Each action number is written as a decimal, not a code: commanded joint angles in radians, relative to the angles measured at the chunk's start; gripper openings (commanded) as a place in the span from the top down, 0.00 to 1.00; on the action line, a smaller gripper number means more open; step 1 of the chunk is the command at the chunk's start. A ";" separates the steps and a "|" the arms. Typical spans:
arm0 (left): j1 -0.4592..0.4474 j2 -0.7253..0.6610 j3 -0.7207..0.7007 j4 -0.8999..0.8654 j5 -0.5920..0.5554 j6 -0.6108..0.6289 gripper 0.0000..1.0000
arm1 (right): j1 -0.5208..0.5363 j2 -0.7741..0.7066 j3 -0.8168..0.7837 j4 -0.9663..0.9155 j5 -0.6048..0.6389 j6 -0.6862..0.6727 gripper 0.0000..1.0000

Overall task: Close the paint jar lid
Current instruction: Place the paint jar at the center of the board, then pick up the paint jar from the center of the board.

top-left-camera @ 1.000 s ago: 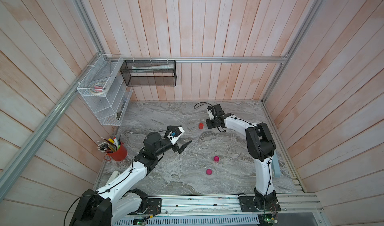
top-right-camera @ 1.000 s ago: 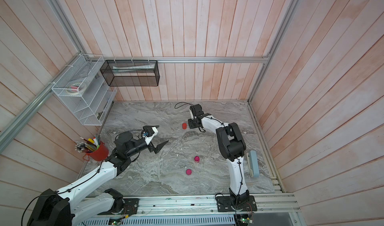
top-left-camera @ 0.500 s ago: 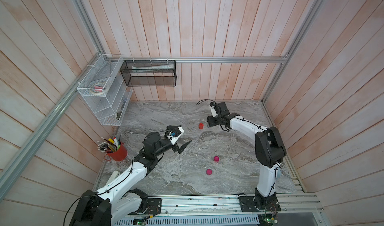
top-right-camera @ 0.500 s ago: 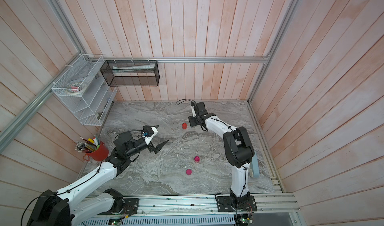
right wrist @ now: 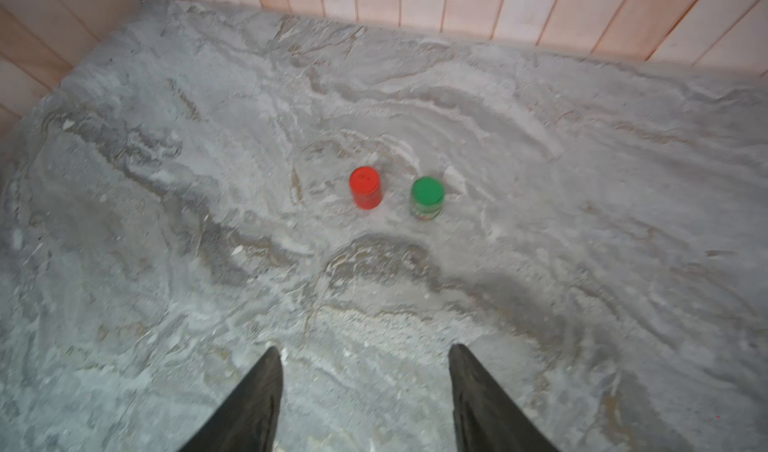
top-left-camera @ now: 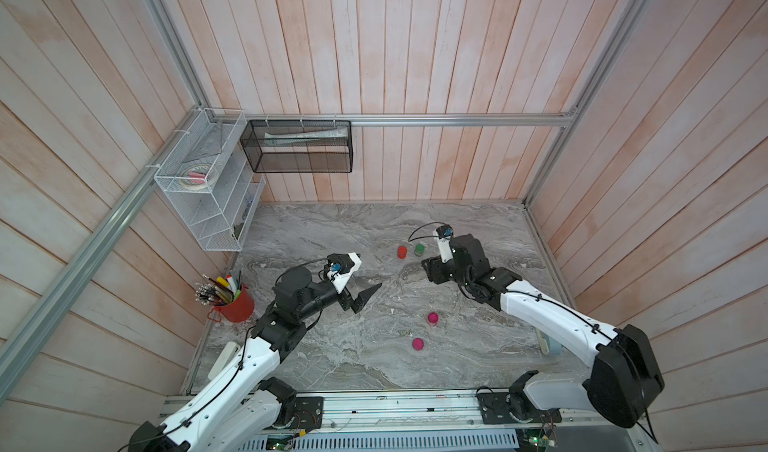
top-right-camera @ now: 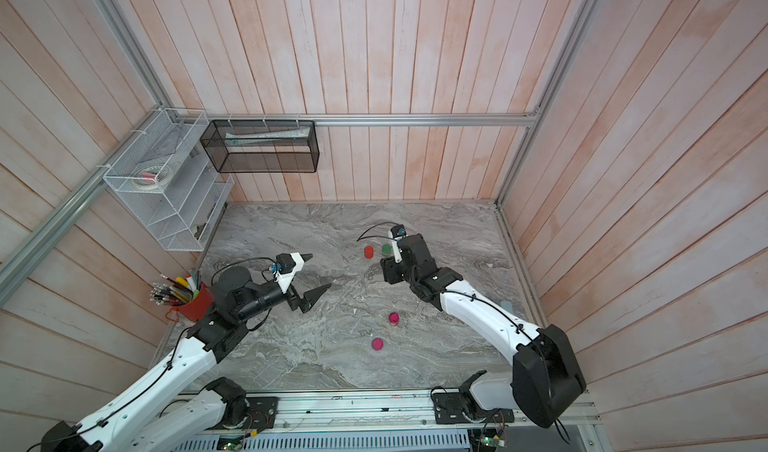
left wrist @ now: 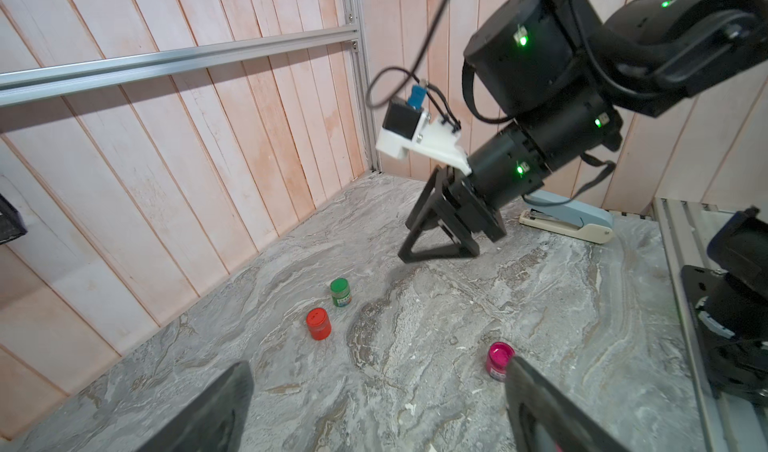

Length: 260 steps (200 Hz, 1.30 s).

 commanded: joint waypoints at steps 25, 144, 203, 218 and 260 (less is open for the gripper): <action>-0.007 -0.222 -0.065 -0.115 0.005 -0.138 0.06 | 0.106 -0.004 -0.119 -0.117 0.066 0.259 0.38; -0.010 -0.313 -0.083 -0.116 -0.009 -0.102 0.08 | 0.163 0.078 -0.195 -0.141 0.096 0.386 0.50; -0.010 -0.309 -0.085 -0.114 -0.005 -0.105 0.08 | 0.172 0.082 -0.209 -0.161 0.103 0.408 0.52; -0.010 -0.306 -0.083 -0.114 -0.002 -0.105 0.08 | 0.173 0.087 -0.207 -0.164 0.103 0.408 0.53; -0.010 -0.307 -0.084 -0.110 0.003 -0.108 0.08 | 0.179 0.109 -0.189 -0.201 0.126 0.412 0.55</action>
